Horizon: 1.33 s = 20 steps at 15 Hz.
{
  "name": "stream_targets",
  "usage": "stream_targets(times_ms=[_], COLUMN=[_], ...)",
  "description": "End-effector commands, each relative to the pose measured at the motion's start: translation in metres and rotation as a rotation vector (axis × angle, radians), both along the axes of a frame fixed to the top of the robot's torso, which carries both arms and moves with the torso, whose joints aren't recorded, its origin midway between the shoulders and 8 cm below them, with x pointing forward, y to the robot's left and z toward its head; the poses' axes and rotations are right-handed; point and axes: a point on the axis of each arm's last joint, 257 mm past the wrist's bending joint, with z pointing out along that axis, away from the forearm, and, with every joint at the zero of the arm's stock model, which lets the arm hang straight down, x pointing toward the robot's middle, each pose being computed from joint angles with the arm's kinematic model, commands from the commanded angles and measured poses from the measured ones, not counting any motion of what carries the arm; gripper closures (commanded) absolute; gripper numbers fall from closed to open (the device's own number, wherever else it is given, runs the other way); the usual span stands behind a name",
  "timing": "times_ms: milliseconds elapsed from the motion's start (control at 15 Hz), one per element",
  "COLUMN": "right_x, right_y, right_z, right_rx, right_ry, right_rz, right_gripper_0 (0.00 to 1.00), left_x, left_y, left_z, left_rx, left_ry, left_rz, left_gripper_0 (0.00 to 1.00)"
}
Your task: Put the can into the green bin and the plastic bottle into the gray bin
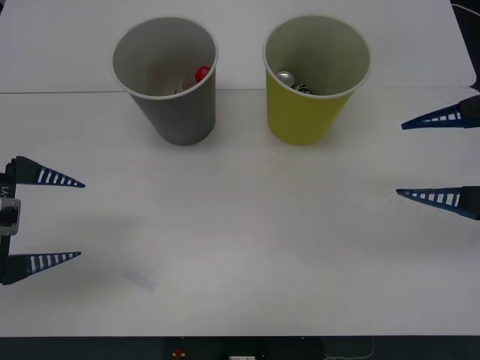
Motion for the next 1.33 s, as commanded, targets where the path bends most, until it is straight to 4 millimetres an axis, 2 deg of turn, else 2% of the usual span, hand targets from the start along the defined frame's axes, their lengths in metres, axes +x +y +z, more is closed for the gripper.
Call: stream_targets(times_ms=[67,400,667,933,1333], right_x=[-0.015,-0.045,-0.063,-0.07,-0.072], right_y=[-0.007,-0.021,-0.026,-0.033,-0.035], right_z=[-0.013,-0.038,-0.05,-0.059,-0.058], right_rx=[0.002,-0.014,-0.026,-0.062,-0.066], right_ry=[-0.025,-0.027,0.006,0.029,0.037], right_rz=[0.026,0.046,0.037,0.044,0.046], right_gripper_0=[0.0,0.0,0.0,0.0,0.0], left_x=[0.0,0.0,0.0,0.0,0.0], left_y=[0.0,0.0,0.0,0.0,0.0], left_z=[0.0,0.0,0.0,0.0,0.0], left_rx=[0.0,0.0,0.0,0.0,0.0], left_ry=[0.0,0.0,0.0,0.0,0.0], left_rz=[0.0,0.0,0.0,0.0,0.0], left_gripper_0=[0.0,0.0,0.0,0.0,0.0])
